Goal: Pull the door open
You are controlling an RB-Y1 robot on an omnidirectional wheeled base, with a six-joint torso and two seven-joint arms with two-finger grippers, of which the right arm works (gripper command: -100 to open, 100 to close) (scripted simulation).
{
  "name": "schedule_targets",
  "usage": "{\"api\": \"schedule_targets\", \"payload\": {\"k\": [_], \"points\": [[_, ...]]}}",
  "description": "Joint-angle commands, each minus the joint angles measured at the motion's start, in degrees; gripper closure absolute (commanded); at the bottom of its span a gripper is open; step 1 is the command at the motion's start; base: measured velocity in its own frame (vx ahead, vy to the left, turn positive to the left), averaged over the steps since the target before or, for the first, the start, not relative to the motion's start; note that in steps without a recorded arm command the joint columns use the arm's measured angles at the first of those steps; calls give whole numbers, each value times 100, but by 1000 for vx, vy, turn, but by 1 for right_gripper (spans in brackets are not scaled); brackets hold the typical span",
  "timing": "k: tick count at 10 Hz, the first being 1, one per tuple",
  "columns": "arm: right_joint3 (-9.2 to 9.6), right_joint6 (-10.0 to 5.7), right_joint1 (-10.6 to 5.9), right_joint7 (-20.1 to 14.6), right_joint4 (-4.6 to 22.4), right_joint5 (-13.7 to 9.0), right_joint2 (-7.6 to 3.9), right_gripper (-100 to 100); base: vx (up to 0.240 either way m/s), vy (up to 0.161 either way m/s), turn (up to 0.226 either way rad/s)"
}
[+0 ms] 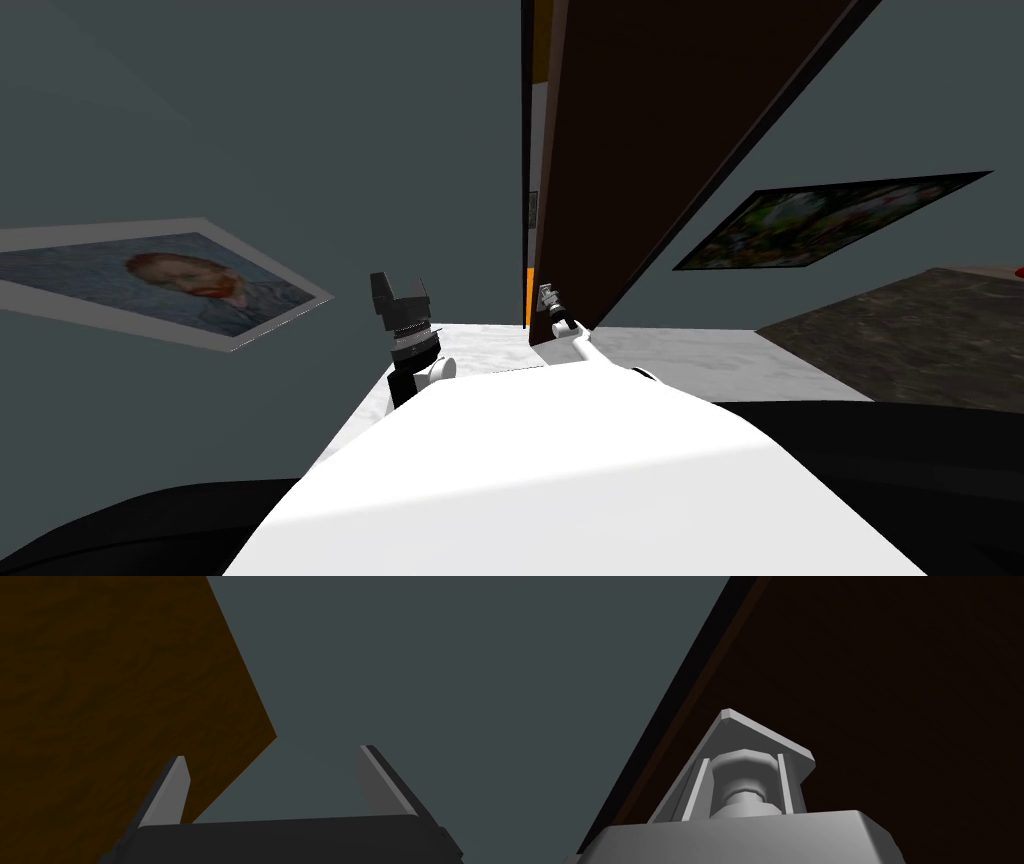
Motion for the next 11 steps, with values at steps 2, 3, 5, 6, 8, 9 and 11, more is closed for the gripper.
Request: {"api": "schedule_targets", "payload": {"k": [2, 3, 5, 6, 8, 9, 11], "points": [[75, 34, -9, -313, 92, -115, 15, 100, -16, -37, 31], [104, 44, -25, -540, 102, -208, 22, 100, -17, -37, 45], [132, 53, -41, -776, 111, -300, 28, 100, -11, -52, 47], [161, 63, -57, -984, 121, -393, 35, 100, -12, -43, 37], [184, 71, -70, -1222, 129, -468, 41, 100, -7, -34, 25], [206, 79, -83, -1380, 136, -541, 46, 100, -7, -52, 46], [229, 87, -95, -1651, 144, -615, 52, 100, -5, -40, 26]]}}
